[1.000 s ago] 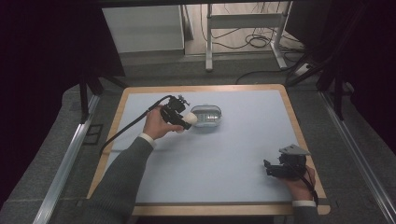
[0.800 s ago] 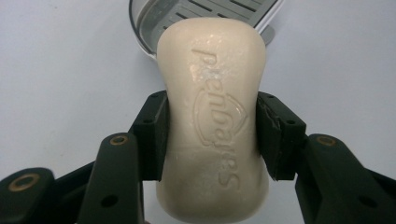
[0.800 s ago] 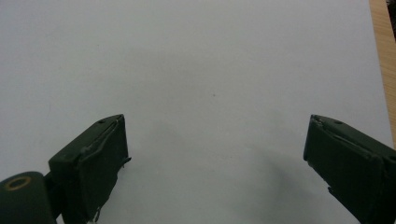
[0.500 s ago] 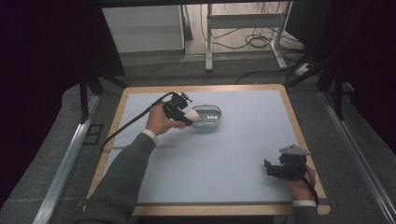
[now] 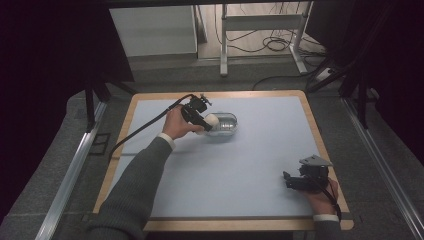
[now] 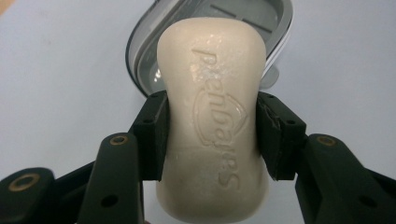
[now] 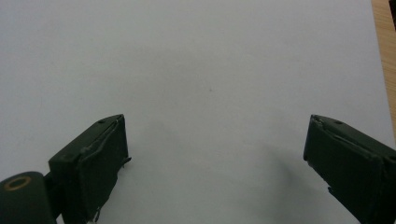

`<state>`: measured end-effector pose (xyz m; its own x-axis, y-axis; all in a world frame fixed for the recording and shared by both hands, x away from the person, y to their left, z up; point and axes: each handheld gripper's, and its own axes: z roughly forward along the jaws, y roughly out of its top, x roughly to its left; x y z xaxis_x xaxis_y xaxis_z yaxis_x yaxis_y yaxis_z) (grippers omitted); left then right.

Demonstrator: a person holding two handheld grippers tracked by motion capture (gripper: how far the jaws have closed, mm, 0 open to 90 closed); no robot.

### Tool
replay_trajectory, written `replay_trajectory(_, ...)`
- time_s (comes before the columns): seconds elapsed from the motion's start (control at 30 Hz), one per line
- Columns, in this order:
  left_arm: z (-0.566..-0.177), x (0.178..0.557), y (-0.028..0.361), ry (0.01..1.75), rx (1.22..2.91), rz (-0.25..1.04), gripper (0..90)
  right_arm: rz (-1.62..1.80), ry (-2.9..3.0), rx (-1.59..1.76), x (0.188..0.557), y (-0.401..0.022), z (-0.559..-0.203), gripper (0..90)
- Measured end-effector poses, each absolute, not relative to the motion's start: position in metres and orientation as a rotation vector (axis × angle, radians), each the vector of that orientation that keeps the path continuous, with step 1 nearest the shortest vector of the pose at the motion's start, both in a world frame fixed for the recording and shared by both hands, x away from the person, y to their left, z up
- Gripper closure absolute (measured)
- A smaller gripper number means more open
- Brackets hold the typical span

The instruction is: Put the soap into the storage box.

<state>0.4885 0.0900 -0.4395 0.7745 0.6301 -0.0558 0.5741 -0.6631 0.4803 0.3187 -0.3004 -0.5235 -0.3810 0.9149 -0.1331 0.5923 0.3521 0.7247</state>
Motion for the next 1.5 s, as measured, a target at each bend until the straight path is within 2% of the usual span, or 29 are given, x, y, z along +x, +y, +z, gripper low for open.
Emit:
replay_trajectory(0.3,-0.434,0.498,0.07,0.856,2.521,0.18,49.6,0.795,2.093,1.312,0.319,-0.302,-0.524,6.1)
replay_trajectory(0.43,-0.434,0.503,0.067,0.838,2.498,0.14,49.6,0.794,2.093,1.313,0.319,-0.302,-0.524,6.1)
replay_trajectory(1.2,-0.46,0.522,0.056,0.714,2.523,0.109,49.5,0.795,2.09,1.319,0.32,-0.304,-0.526,6.0)
replay_trajectory(1.33,-0.462,0.521,0.056,0.691,2.526,0.11,48.4,0.794,2.09,1.318,0.32,-0.304,-0.526,6.0)
replay_trajectory(1.5,-0.453,0.517,0.06,0.693,2.458,0.09,42.9,0.794,2.09,1.319,0.32,-0.304,-0.526,6.0)
